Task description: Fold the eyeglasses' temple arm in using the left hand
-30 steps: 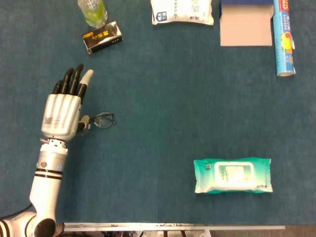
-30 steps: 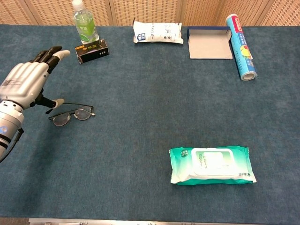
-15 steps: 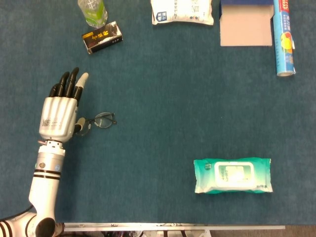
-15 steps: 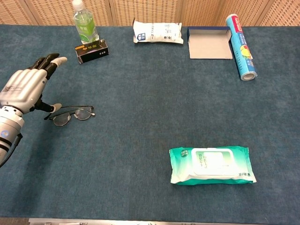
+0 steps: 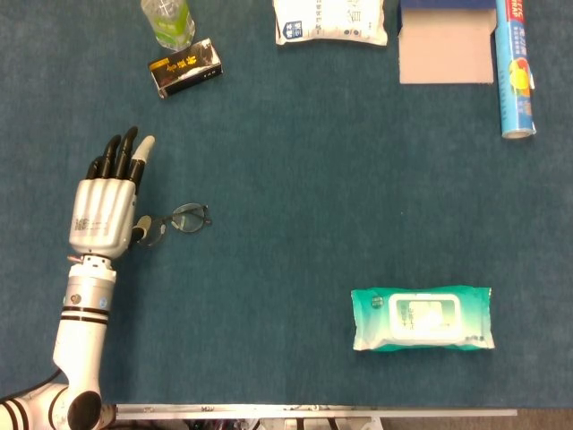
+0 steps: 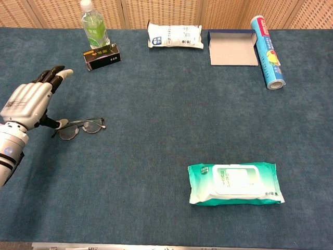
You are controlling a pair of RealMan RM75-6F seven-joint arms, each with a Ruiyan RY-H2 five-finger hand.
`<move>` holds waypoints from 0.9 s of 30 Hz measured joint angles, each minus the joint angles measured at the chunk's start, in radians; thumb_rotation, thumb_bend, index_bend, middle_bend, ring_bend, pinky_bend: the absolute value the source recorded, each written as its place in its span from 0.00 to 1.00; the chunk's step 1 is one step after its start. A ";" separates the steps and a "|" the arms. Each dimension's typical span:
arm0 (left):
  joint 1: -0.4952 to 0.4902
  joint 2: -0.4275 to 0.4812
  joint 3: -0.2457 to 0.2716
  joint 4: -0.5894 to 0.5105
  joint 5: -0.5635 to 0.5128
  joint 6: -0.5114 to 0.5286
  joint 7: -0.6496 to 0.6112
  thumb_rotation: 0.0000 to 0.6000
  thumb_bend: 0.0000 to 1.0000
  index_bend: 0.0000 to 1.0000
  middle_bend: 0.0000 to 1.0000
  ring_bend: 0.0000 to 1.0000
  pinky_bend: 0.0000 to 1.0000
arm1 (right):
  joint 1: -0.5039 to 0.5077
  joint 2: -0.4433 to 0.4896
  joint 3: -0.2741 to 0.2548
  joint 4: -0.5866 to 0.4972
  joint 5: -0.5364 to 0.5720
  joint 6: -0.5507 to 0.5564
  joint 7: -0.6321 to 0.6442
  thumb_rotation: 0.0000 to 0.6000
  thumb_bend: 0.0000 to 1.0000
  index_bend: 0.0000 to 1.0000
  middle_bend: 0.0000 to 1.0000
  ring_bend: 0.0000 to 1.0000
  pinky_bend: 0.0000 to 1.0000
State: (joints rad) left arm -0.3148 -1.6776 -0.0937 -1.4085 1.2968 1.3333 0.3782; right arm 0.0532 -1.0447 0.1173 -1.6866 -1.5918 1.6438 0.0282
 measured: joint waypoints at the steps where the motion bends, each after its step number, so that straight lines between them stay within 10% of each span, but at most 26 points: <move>1: 0.000 -0.001 0.001 0.003 0.000 -0.001 -0.002 1.00 0.17 0.05 0.00 0.03 0.19 | 0.000 0.000 0.000 0.000 0.000 0.000 0.000 1.00 0.39 0.63 0.52 0.41 0.44; 27: 0.013 -0.028 0.007 0.078 0.008 -0.020 -0.058 1.00 0.17 0.05 0.00 0.03 0.19 | -0.001 0.002 0.003 0.000 0.003 0.001 0.002 1.00 0.39 0.63 0.52 0.41 0.44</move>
State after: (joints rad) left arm -0.3014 -1.7054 -0.0869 -1.3305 1.3052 1.3137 0.3198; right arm 0.0526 -1.0422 0.1201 -1.6861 -1.5886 1.6453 0.0304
